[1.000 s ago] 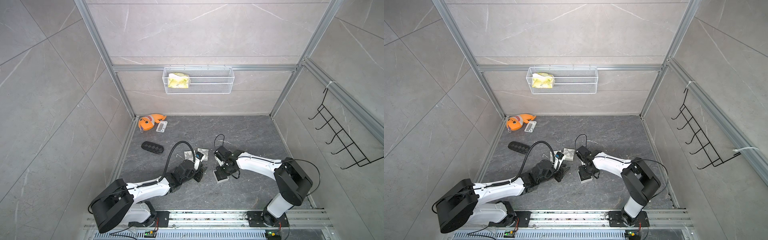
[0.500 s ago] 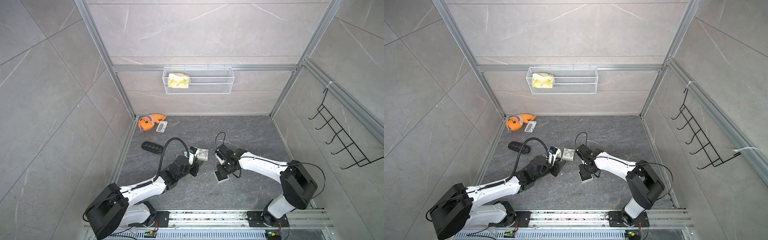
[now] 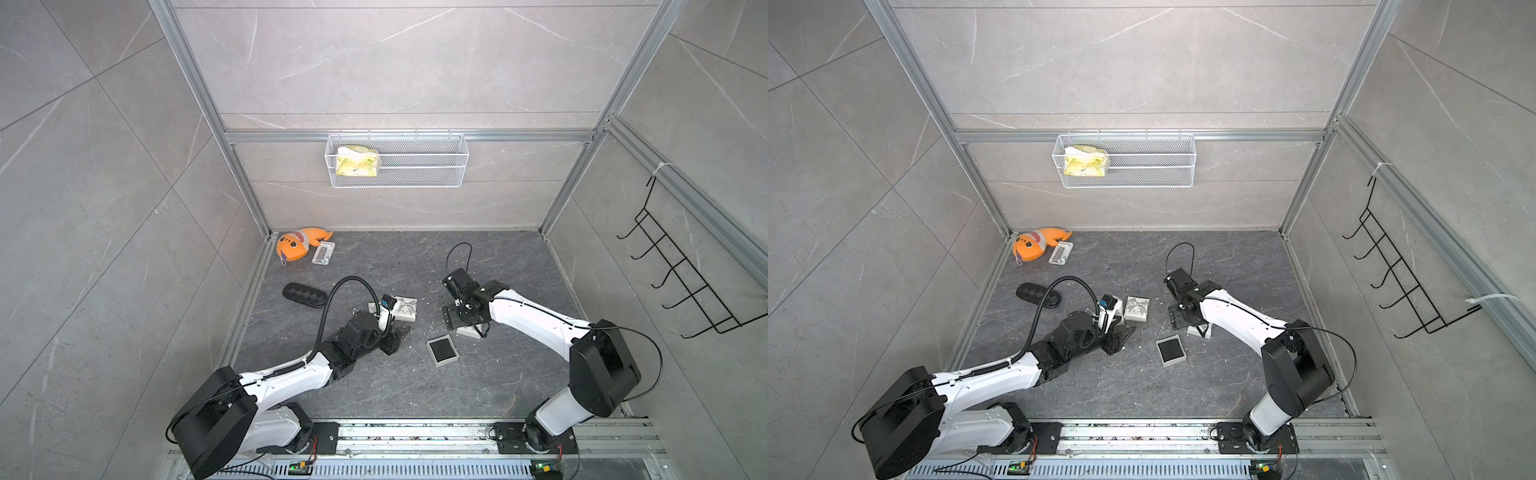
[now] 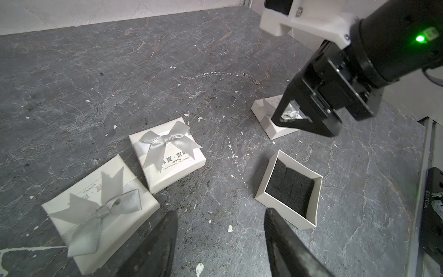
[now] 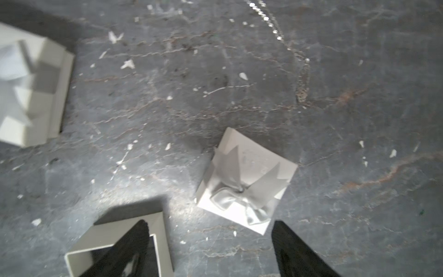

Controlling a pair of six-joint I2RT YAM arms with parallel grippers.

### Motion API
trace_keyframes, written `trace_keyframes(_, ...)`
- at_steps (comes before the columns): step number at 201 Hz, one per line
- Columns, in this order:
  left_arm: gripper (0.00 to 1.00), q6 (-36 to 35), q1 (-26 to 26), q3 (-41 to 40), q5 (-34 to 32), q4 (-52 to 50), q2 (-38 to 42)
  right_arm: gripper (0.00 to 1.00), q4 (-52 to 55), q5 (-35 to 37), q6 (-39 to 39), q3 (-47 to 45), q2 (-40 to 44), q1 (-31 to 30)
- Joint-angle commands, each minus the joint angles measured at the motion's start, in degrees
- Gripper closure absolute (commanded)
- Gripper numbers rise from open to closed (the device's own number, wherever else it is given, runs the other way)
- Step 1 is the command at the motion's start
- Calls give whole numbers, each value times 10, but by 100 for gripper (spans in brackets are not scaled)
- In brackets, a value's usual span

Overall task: Take the necklace out of the lift-off lid jewelry box
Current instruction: Pick up the lid from the center of the board.

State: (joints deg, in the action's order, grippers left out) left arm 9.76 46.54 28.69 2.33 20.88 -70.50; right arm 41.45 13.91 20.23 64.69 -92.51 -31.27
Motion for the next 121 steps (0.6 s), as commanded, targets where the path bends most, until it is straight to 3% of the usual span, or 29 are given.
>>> trace_keyframes(1, 36, -19, -2, 15, 24, 2, 0, 16, -17, 15, 33, -14, -21, 26)
trace_keyframes(50, 34, -24, -2, 15, 42, 8, -7, 10, -51, -15, 74, -39, -30, 56)
trace_keyframes(121, 34, -26, -2, 12, 53, 10, -9, 9, -94, -21, 117, -73, -48, 59)
